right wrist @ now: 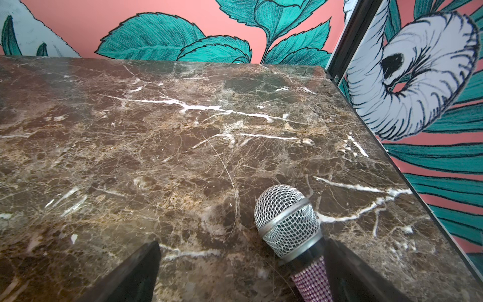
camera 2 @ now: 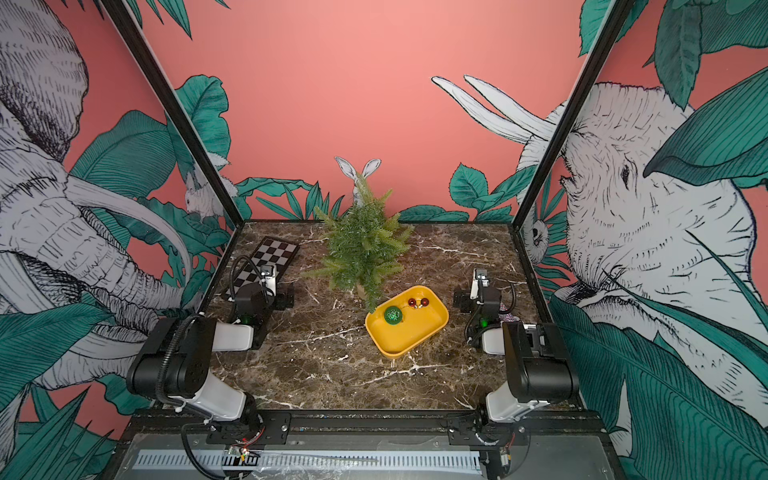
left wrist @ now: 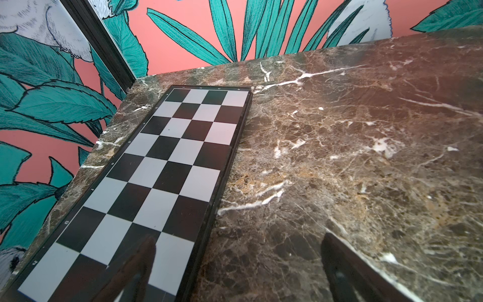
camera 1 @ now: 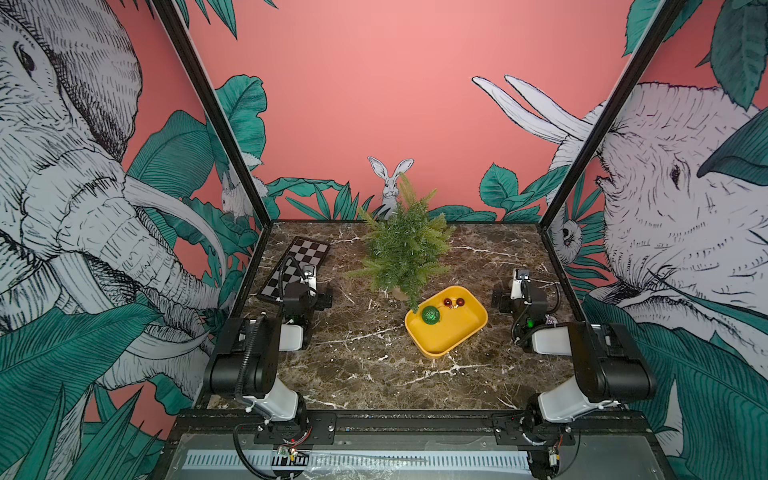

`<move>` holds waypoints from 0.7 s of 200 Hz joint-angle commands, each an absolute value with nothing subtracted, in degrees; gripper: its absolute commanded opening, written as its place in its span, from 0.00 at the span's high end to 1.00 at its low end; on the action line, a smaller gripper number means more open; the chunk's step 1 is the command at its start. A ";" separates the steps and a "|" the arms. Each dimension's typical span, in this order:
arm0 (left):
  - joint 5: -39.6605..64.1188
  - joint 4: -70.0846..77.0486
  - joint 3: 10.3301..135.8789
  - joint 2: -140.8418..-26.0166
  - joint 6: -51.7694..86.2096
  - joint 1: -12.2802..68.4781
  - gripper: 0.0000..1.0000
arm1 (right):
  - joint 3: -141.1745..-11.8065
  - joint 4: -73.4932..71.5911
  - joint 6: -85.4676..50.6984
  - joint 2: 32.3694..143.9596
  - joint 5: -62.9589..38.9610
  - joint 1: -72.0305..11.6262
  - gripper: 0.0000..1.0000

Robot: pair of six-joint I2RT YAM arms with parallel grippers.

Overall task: Decorate the small christmas tree with ornaments
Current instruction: Pick up an ornament from the container.

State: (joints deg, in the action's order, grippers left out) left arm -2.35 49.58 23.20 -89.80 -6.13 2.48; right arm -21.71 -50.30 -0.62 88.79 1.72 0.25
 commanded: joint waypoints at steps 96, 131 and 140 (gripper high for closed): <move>-5.51 39.47 27.38 -83.69 -5.56 2.55 0.00 | -21.58 -48.59 -0.53 82.20 2.03 0.00 0.01; -6.92 22.23 35.20 -78.44 -3.66 3.22 0.00 | -25.41 -31.24 -5.23 71.21 3.05 0.00 0.01; -7.09 21.31 35.31 -77.27 -2.14 3.51 0.00 | -26.04 -29.31 -7.37 69.07 1.09 -0.02 0.01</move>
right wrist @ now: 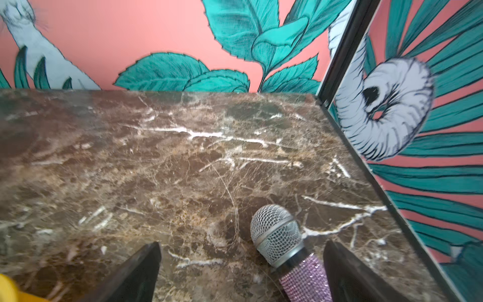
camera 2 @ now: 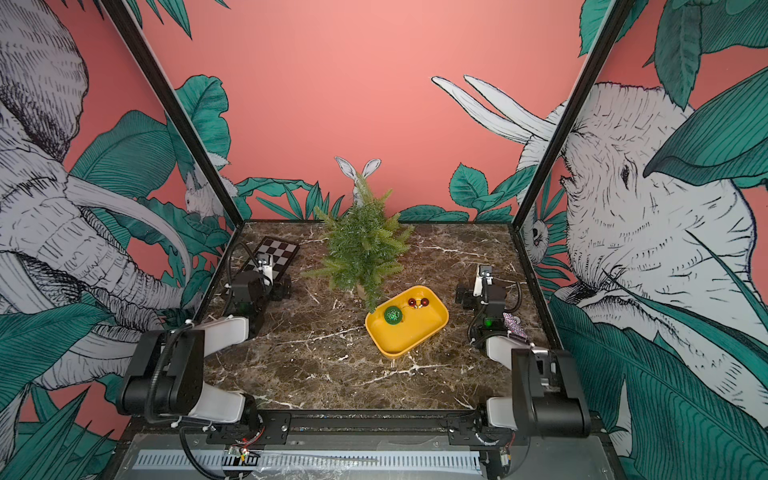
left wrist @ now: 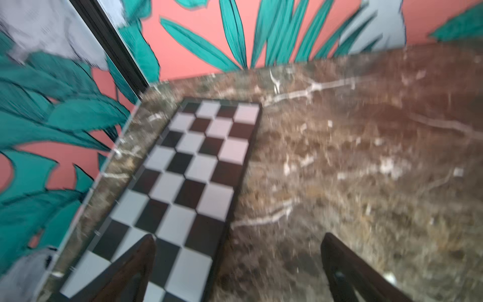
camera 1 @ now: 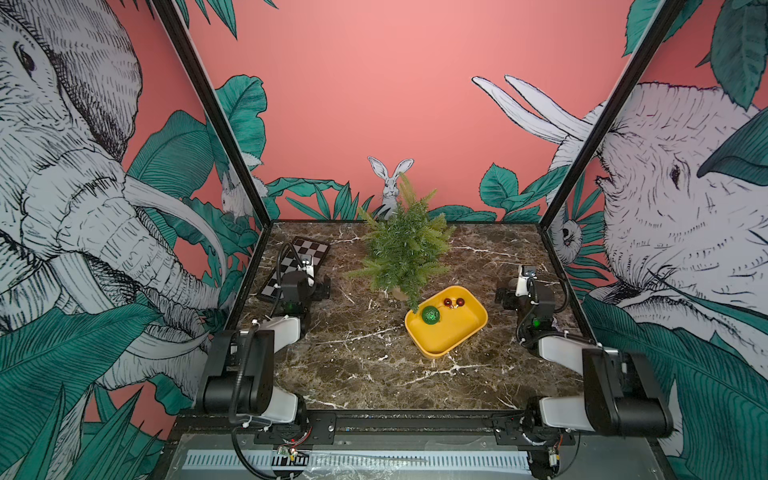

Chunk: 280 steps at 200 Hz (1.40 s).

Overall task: Decorate the small christmas tree with ornaments
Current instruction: Pick up an ornament from the container.

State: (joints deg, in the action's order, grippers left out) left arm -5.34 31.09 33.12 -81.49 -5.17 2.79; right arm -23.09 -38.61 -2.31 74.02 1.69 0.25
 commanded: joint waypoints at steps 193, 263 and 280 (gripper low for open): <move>23.29 13.21 17.15 -51.18 39.29 13.81 0.09 | -40.40 6.88 -27.91 70.39 -12.41 -23.19 0.20; 13.04 7.68 13.77 -44.08 38.92 32.59 0.18 | -46.56 13.02 -25.38 79.35 0.64 -36.86 0.23; 10.67 9.07 14.21 -46.17 38.72 35.66 0.17 | -48.05 14.47 -24.64 81.28 3.48 -38.61 0.22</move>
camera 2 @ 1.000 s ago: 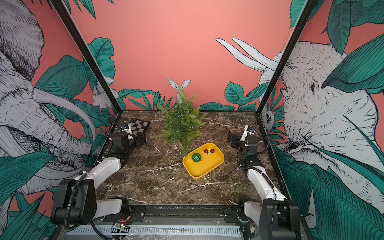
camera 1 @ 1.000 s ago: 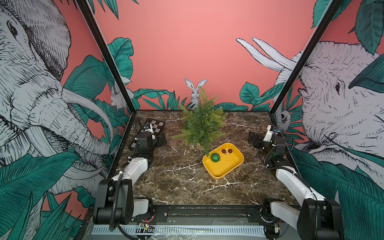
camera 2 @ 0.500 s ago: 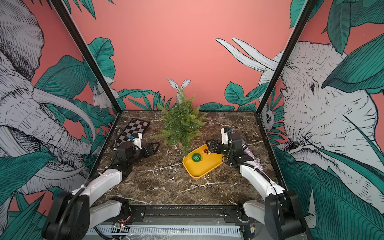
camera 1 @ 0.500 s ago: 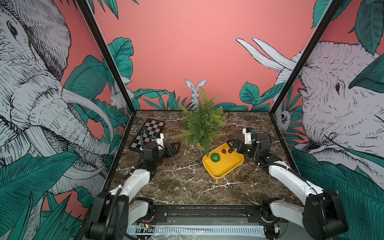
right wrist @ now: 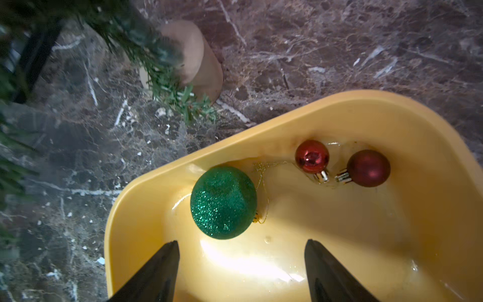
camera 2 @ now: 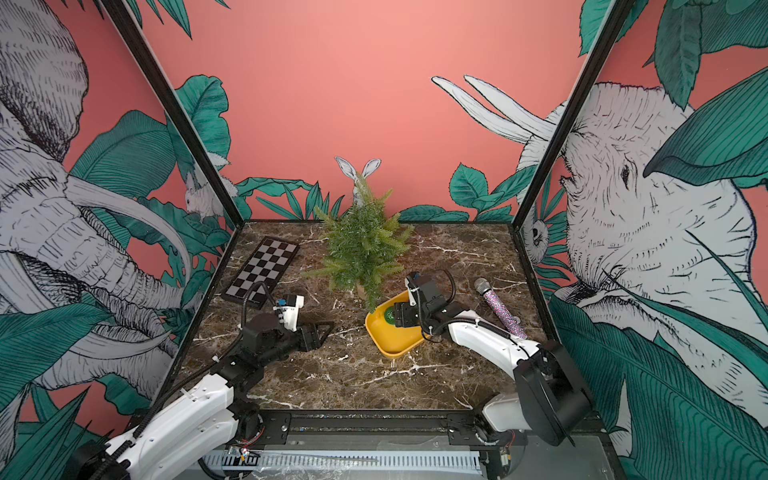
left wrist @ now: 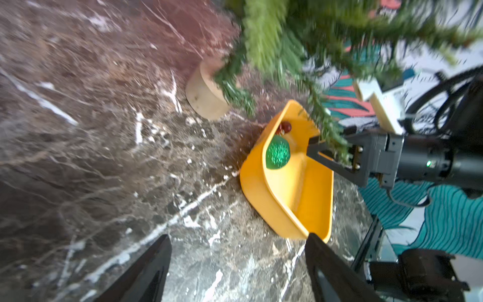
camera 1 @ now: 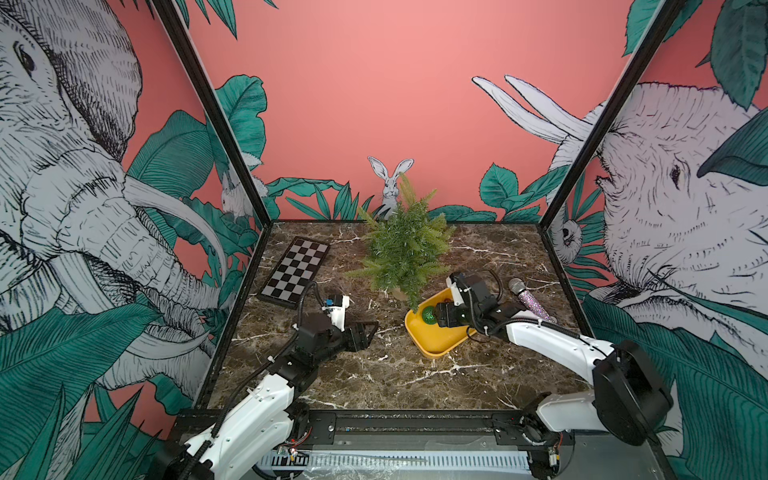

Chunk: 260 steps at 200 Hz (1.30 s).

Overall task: Decorate the small christmas tree with ornaments
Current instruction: Pick up an ornament from the container.

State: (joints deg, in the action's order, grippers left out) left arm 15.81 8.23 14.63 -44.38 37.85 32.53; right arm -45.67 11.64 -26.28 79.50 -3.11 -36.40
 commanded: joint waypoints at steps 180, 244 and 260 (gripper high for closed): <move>9.12 19.63 16.57 -61.64 41.20 42.77 0.14 | -57.43 16.44 -17.16 97.04 9.56 -43.60 0.17; 9.14 21.80 17.03 -64.67 42.45 43.52 0.14 | -58.10 15.76 -15.90 98.70 10.33 -43.64 0.26; 9.23 21.86 17.55 -65.21 42.45 43.71 0.14 | -58.01 15.65 -15.71 98.70 9.94 -43.63 0.29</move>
State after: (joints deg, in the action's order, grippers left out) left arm 9.93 20.05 15.73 -64.86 41.08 43.13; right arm -57.01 15.66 -16.51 98.10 9.06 -43.24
